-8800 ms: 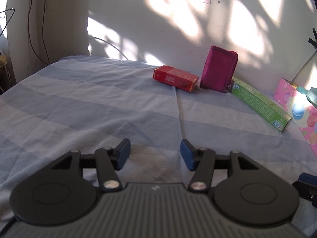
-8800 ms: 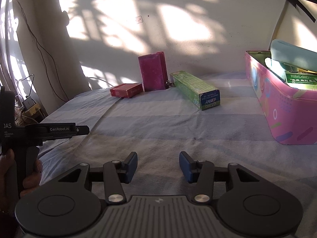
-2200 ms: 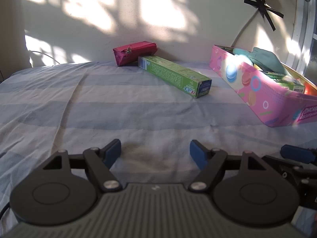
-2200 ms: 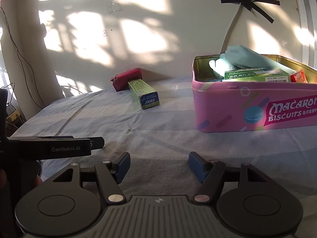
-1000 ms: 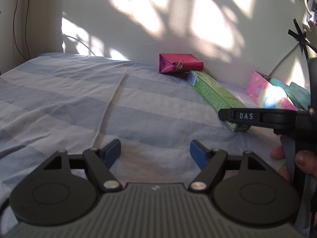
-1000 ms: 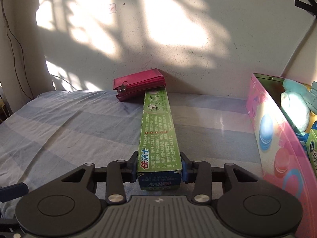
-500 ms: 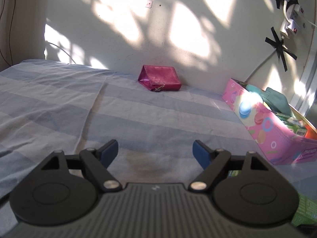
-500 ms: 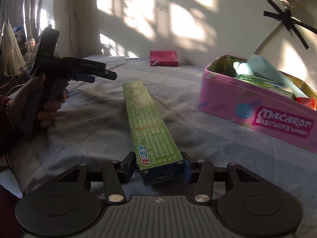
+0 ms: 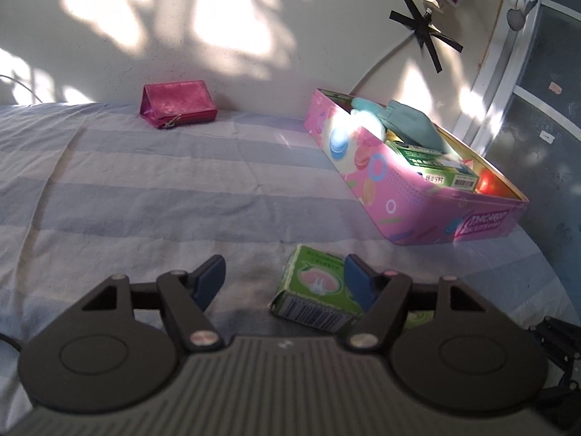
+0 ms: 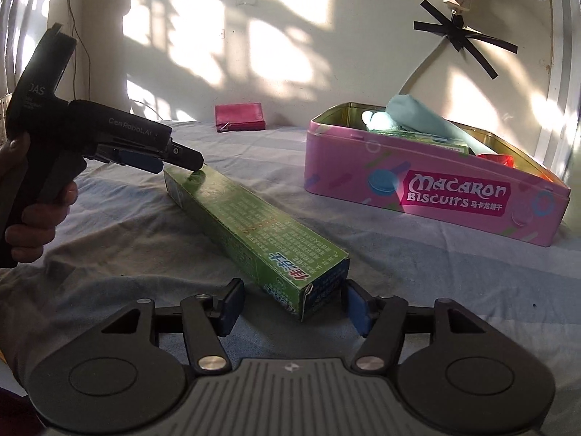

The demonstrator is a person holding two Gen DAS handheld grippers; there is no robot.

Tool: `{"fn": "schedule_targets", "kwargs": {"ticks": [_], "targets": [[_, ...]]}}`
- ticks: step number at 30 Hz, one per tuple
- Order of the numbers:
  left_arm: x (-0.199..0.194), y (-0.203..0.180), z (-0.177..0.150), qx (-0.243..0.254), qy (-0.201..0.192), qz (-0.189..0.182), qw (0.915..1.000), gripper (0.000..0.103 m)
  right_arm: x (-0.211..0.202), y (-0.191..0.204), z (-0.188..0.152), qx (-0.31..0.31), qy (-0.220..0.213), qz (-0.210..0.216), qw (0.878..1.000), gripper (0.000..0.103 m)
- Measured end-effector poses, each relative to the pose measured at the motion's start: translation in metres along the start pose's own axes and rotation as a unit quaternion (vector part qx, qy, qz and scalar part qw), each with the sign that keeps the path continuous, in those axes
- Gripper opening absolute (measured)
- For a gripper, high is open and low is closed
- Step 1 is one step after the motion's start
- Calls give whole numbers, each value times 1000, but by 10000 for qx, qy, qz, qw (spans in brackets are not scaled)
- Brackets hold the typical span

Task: Organize objects
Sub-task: 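Grasp the long green toothpaste box at its end with the right gripper, then carry the green box over the tin and lower it inside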

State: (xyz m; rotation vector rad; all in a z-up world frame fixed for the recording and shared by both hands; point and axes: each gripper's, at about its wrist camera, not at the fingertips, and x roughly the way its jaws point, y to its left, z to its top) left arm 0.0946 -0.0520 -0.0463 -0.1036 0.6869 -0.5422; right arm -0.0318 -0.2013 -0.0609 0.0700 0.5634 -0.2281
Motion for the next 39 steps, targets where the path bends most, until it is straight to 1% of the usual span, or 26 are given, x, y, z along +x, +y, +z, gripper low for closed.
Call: {"fn": "schedule_targets", "kwargs": {"ticks": [1,3,4,6,7,8,9,14,22,26,29,31,34,39], "targets": [[1,1,-1,-71,96,-174,9998,74,0,-1,0,40,-6,5,10000,63],[4,0,-4,-186,299,-571,9977,74,0,-4,0,119,-38,-35,9999,59],[6,-3,-7,-212,349,-679,9969,74,0,-5,-1,178,-61,-64,9998,57],[5,-12,-11,-107,245,-612,9978,74,-1,-9,-1,319,-101,-77,9994,57],[6,-15,-11,-89,261,-639,9976,74,-2,-11,-1,372,-115,-71,9992,56],[7,-18,-11,-107,312,-689,9971,74,-3,-12,-1,395,-129,-106,9991,60],[7,-21,-11,-104,352,-720,9967,74,-4,-13,-1,396,-140,-182,9990,61],[10,-45,-15,77,425,-782,9960,74,-12,-30,-7,542,-117,-360,9978,62],[26,-94,-17,419,605,-1007,9922,74,-37,-60,-22,737,-77,-779,9942,63],[33,-122,-18,709,649,-1074,9896,74,-48,-76,-27,764,-57,-988,9922,63],[38,-138,-18,854,674,-1117,9878,72,-55,-89,-31,827,-77,-1166,9897,62],[40,-148,-19,923,750,-1207,9855,71,-59,-98,-32,930,-150,-1310,9869,62],[42,-158,-20,1073,741,-1193,9843,71,-63,-110,-33,1070,-228,-1357,9847,62],[45,-170,-18,1207,727,-1094,9840,71,-62,-115,-38,1073,-252,-1354,9846,62]]}}
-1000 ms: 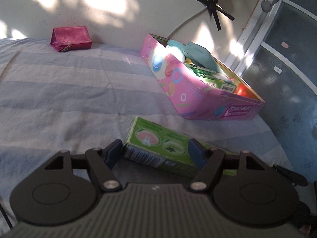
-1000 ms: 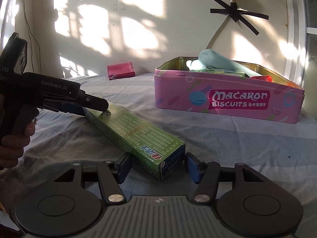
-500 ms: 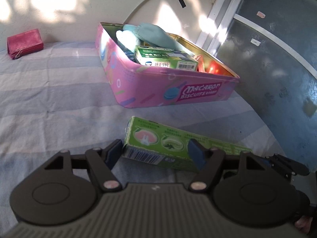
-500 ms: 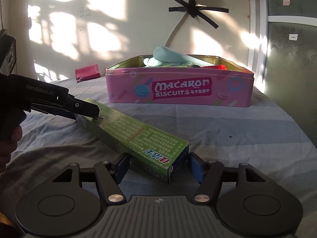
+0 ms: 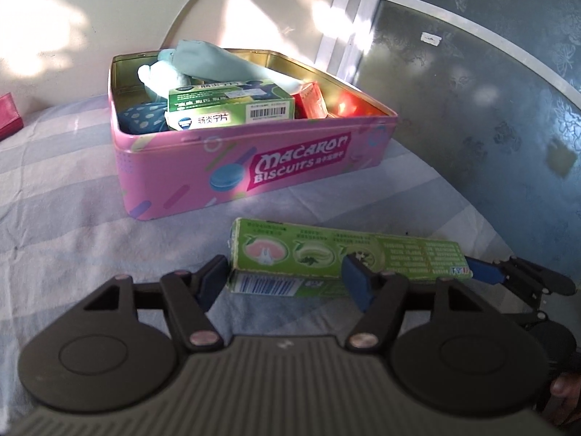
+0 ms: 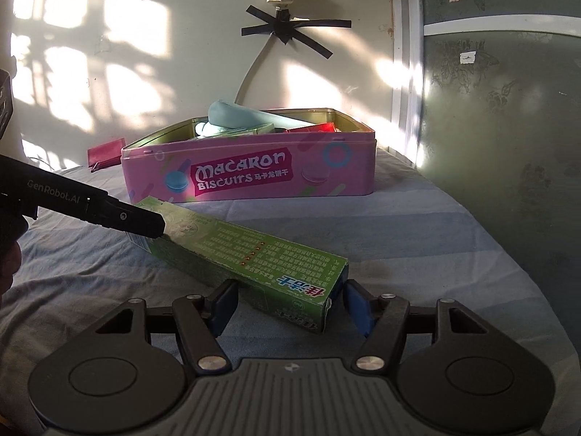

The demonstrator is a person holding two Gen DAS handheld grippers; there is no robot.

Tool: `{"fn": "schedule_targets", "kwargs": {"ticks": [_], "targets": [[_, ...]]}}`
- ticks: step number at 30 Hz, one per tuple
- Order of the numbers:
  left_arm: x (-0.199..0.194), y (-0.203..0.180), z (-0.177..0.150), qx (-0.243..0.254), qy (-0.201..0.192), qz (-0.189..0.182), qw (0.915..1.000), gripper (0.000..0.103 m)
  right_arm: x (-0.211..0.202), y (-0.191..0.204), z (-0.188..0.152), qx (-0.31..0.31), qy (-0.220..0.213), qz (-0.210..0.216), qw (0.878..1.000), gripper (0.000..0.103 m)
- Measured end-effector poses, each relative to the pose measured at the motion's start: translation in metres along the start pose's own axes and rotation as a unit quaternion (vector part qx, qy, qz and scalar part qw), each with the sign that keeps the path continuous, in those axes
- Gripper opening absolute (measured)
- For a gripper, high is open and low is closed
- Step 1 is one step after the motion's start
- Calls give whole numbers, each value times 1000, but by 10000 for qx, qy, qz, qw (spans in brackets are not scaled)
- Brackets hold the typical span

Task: Organize objects
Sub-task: 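Carry the green box over the tin and lower it inside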

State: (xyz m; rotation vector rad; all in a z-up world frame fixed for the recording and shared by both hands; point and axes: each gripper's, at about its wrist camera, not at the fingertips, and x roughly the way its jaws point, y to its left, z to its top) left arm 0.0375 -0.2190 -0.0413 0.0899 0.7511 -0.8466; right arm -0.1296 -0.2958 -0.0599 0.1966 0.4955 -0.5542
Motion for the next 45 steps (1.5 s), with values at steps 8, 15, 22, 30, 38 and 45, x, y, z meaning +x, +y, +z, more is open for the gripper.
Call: {"fn": "schedule_targets", "kwargs": {"ticks": [8,15,22,30,38,45], "targets": [[4,-1,-1,-12,-68,-20,10000,72,6,6,-6,-112,-39,-66,9999,68],[-7,3,4,-111,-250,-49,9996,61,-3,9,-6,-124,-345,-183,9992,64],[-33,2,40,47,-773,44,9970,61,-9,14,35,-453,-913,-257,9945,64],[-26,11,119,45,-1227,472,9913,61,33,-5,114,-873,-1434,-191,9856,64],[26,45,169,-352,-1164,907,9884,61,112,6,161,-810,-1176,42,9897,63],[60,65,168,-587,-828,1221,9873,63,156,13,168,-725,-734,210,9944,66]]}}
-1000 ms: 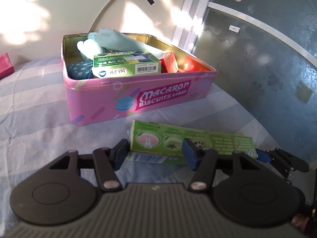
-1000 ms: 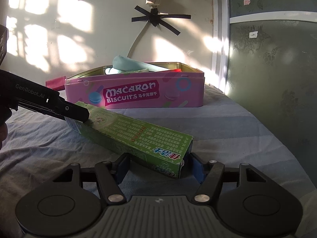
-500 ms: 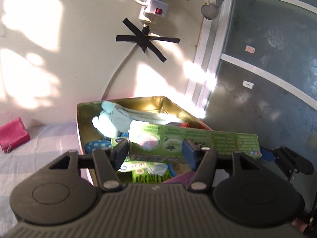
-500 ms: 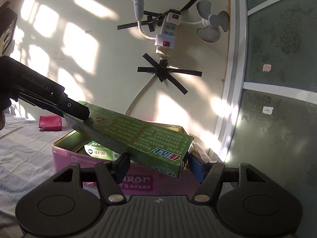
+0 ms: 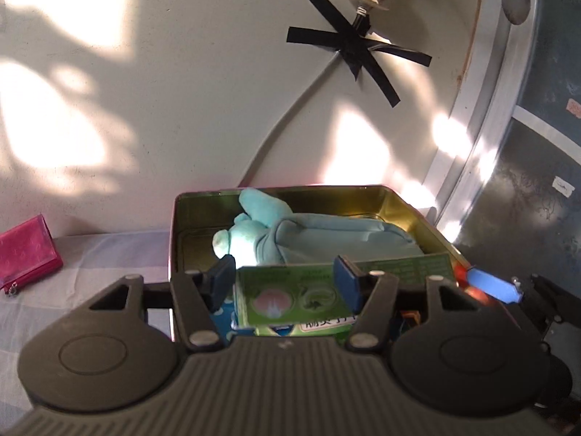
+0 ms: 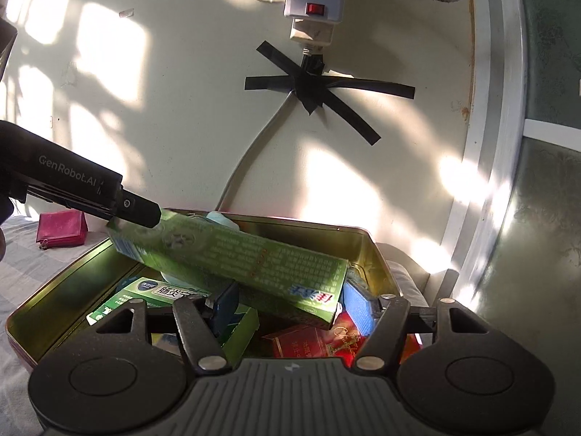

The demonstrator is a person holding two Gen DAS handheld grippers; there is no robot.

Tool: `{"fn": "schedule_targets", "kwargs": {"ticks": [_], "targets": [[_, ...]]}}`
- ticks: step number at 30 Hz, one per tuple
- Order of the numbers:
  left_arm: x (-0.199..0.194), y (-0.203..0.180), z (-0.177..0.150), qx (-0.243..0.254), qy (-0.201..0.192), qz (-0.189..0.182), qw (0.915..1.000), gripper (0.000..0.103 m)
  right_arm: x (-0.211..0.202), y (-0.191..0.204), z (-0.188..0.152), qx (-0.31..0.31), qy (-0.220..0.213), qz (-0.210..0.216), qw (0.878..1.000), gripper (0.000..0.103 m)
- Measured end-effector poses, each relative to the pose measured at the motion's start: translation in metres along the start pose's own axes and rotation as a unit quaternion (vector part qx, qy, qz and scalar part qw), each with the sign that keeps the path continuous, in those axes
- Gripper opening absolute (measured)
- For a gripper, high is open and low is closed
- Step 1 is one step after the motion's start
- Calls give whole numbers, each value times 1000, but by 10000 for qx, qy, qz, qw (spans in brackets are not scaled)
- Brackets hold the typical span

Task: Organize objects
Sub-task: 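Carry the green box over the tin and lower it inside, then release the green box and withdraw the right gripper from the tin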

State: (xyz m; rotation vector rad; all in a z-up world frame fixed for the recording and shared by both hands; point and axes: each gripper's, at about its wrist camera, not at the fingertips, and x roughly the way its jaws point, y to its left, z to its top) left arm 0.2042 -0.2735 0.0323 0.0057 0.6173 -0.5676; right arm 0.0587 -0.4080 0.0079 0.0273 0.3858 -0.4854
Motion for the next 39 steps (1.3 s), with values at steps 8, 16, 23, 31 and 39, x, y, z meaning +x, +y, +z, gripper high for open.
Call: {"fn": "schedule_targets", "kwargs": {"ticks": [8,16,23,31,39], "targets": [[-35,-3,-25,83,-133,-32,9999,69,-41,1,-16,542,-329,-24,9980,73],[-96,-10,-71,408,-407,82,9983,69,-100,6,-42,1157,-548,33,9918,73],[-132,-1,-112,620,-557,330,9960,72,-134,28,-72,1461,-335,99,9887,74],[-129,34,-154,603,-188,814,9947,72,-127,74,-101,1336,462,423,9891,72],[-131,73,-182,441,59,1141,9925,72,-124,117,-106,975,807,620,9900,72]]}}
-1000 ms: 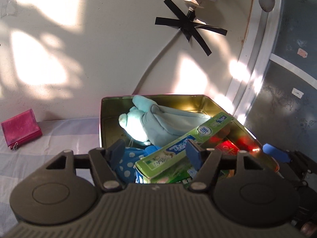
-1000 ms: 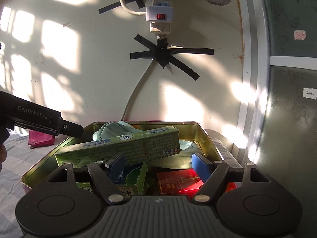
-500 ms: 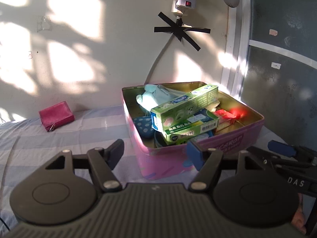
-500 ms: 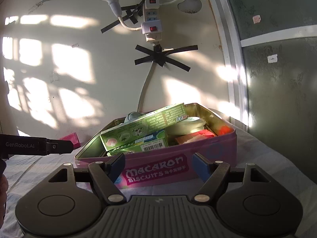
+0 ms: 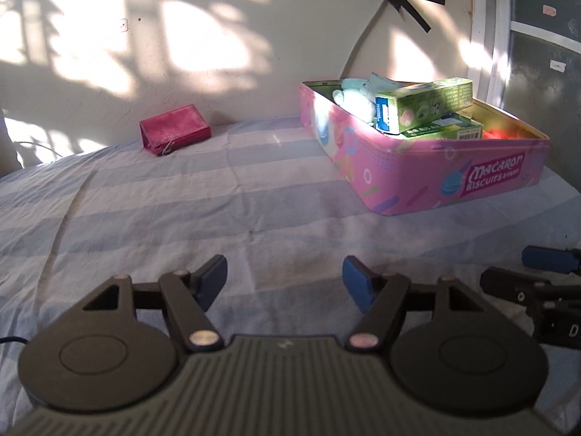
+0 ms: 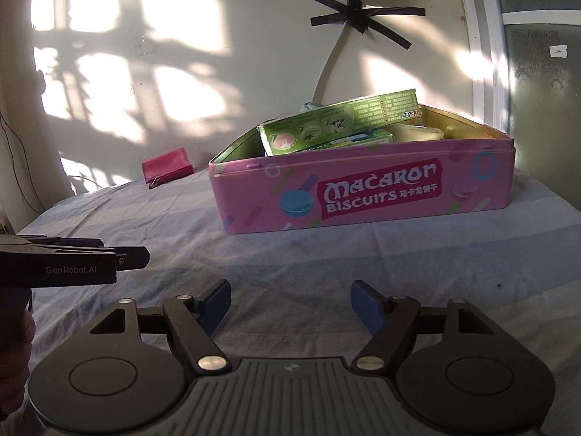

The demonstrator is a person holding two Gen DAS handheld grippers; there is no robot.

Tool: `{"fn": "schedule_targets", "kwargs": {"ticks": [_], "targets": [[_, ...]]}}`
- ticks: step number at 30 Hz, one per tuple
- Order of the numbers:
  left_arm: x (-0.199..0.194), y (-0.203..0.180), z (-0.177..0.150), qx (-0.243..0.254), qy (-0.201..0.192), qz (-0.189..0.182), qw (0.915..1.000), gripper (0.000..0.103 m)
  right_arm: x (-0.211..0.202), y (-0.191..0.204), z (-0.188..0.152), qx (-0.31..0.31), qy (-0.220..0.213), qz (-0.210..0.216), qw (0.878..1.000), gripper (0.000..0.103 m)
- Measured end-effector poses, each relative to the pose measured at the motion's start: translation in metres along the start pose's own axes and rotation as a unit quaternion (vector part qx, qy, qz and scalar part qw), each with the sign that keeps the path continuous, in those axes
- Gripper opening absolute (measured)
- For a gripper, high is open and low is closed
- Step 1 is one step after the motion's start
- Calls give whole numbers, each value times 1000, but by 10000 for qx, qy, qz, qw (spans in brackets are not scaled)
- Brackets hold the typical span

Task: Organize objects
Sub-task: 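Release the green box and withdraw the right gripper from the tin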

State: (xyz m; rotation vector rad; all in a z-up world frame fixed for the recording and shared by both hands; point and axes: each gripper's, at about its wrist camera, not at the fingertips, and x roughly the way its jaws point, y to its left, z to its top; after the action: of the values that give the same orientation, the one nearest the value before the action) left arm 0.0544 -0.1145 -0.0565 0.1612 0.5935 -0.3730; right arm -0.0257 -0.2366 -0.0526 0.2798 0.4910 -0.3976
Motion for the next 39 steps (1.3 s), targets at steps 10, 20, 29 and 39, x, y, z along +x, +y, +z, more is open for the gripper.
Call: {"fn": "schedule_targets", "kwargs": {"ticks": [10,20,29,39], "targets": [[2,39,-13,-338,78,185,9992,72,16,44,1,-383,219,275,9986,71],[3,82,-14,-503,72,491,9975,72,40,90,9,-651,399,661,9949,71],[11,133,-8,-706,74,933,9931,72,67,130,20,-955,520,959,9894,72],[25,204,-3,-961,38,1587,9826,72,98,158,36,-720,620,1221,9880,71]]}}
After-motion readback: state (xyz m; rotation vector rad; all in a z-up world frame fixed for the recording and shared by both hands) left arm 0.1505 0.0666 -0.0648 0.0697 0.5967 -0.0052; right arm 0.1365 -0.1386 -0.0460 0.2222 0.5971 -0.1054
